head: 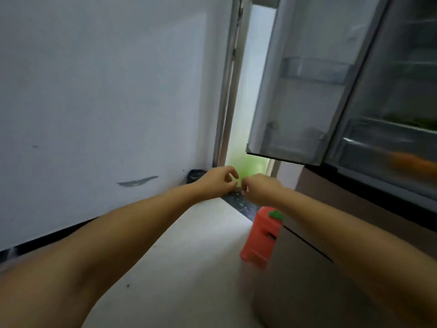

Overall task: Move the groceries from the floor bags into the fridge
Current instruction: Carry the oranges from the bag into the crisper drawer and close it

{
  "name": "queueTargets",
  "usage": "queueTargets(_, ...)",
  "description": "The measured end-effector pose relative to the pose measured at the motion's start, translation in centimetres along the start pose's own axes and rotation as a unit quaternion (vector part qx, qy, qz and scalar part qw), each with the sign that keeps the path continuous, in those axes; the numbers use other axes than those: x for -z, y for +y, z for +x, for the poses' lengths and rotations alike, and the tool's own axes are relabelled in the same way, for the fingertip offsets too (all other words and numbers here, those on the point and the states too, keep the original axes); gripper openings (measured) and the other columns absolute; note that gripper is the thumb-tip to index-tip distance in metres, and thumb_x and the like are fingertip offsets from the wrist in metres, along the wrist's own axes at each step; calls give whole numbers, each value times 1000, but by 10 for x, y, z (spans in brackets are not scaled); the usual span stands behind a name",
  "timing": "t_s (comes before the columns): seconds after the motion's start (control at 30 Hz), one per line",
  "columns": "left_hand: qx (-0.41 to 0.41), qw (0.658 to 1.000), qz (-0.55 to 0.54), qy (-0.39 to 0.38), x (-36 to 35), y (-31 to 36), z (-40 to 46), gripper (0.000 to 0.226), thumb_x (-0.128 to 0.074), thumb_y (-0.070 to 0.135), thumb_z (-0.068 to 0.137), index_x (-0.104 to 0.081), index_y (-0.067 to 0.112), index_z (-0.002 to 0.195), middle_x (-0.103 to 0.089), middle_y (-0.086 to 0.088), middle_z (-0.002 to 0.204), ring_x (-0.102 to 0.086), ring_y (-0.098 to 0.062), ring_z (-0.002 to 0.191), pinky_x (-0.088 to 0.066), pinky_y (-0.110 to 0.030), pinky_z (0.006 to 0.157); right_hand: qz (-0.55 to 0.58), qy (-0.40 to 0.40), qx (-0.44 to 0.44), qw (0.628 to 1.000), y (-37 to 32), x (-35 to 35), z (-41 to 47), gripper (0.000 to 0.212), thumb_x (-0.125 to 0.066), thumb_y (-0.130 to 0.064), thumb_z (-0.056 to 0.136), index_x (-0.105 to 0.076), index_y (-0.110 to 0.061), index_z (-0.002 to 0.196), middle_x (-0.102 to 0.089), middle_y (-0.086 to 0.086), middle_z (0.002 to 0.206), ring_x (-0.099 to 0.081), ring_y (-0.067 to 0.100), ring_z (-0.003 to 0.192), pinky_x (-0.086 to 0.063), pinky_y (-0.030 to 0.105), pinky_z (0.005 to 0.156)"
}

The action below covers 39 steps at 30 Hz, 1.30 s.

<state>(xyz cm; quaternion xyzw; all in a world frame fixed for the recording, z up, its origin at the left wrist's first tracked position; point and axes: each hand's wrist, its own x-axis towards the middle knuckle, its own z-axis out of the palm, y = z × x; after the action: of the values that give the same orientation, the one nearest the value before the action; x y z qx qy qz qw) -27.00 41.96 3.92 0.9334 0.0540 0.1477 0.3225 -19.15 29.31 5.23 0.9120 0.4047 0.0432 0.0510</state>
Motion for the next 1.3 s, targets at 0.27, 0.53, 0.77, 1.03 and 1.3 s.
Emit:
queueTargets(0.27, 225, 969, 67, 79, 192, -233, -246, 22, -51, 23, 92, -59, 16, 112, -60, 1, 95, -56, -13, 83, -42, -22, 74, 68, 6, 219, 973, -346, -17, 53, 24, -44, -24, 93, -60, -11, 106, -64, 10, 104, -58, 28, 90, -41, 32, 67)
queueTargets(0.53, 392, 893, 43, 215, 327, -356, -450, 17, -52, 15, 91, -61, 12, 105, -57, 1, 82, -56, -17, 75, -48, -27, 69, 55, -29, 377, 924, -601, -10, 57, 27, -40, -23, 95, -57, -10, 112, -61, 11, 110, -58, 30, 100, -46, 35, 77)
queueTargets(0.77, 444, 853, 12, 275, 384, -431, -512, 11, -52, 14, 90, -60, 15, 98, -59, -2, 85, -59, -21, 79, -51, -34, 74, 33, -17, 435, 899, -725, 8, 99, 27, -40, -25, 96, -57, -12, 113, -62, 9, 110, -59, 28, 98, -44, 32, 72)
queueTargets(1.03, 440, 856, 38, 268, 469, -534, -481, 12, -53, 16, 90, -62, 16, 98, -60, 0, 86, -58, -18, 81, -51, -33, 76, 37, -8, 456, 889, -837, 21, 208, 28, -41, -28, 96, -58, -13, 113, -63, 8, 109, -60, 27, 96, -46, 33, 74)
queueTargets(1.3, 467, 842, 27, 271, 538, -645, -474, 14, -53, 16, 91, -62, 13, 100, -60, -2, 89, -58, -19, 81, -50, -33, 76, 24, -48, 472, 880, -936, 14, 306, 29, -41, -28, 97, -58, -13, 114, -63, 9, 112, -59, 27, 100, -49, 36, 80)
